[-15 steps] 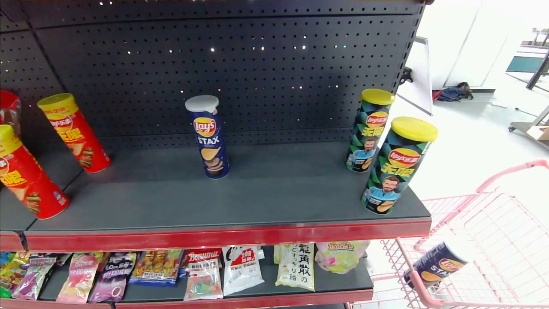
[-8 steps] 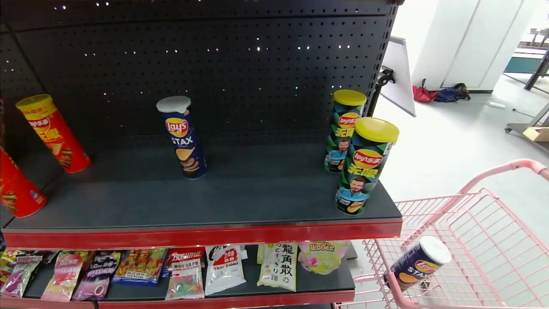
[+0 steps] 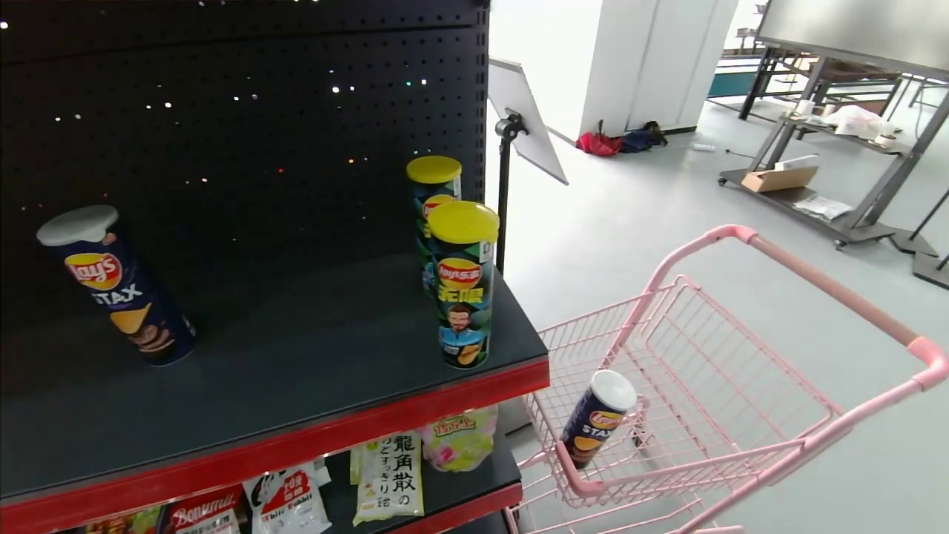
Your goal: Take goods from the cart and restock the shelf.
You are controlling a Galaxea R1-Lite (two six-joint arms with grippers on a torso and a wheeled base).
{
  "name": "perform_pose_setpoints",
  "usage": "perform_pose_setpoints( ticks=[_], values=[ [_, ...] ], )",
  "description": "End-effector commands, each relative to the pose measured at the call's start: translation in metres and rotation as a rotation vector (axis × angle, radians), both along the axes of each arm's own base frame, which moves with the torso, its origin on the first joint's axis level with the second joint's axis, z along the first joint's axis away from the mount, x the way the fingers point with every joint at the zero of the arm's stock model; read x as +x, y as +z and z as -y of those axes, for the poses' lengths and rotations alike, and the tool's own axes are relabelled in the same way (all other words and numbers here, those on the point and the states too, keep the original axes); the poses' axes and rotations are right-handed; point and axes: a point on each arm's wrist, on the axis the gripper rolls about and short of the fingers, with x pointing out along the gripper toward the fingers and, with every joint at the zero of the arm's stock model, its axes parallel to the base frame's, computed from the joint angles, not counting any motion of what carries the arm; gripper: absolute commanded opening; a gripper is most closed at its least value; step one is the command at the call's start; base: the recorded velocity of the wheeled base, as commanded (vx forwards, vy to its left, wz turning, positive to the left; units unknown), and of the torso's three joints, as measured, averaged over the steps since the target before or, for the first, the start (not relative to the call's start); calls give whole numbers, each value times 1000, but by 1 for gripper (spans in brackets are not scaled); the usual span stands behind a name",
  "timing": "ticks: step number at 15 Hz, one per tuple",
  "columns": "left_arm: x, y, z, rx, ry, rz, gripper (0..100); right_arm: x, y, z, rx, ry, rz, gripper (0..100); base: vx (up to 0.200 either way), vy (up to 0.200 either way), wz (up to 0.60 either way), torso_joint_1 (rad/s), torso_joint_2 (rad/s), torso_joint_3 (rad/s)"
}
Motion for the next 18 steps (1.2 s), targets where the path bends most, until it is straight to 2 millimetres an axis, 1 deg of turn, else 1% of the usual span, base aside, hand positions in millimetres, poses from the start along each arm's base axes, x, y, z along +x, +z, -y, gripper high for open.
perform_pose_setpoints(
  ticks=[1, 5, 18],
  values=[
    [0, 0, 0, 0, 1, 0, 100, 0, 0, 0, 0, 1, 0, 100, 0, 0, 0, 0, 0, 0],
    [0, 0, 0, 0, 1, 0, 100, 0, 0, 0, 1, -1, 0, 100, 0, 0, 0, -26, 55, 30],
    [0, 0, 0, 0, 1, 0, 100, 0, 0, 0, 1, 1, 0, 100, 0, 0, 0, -142, 358, 207]
  ],
)
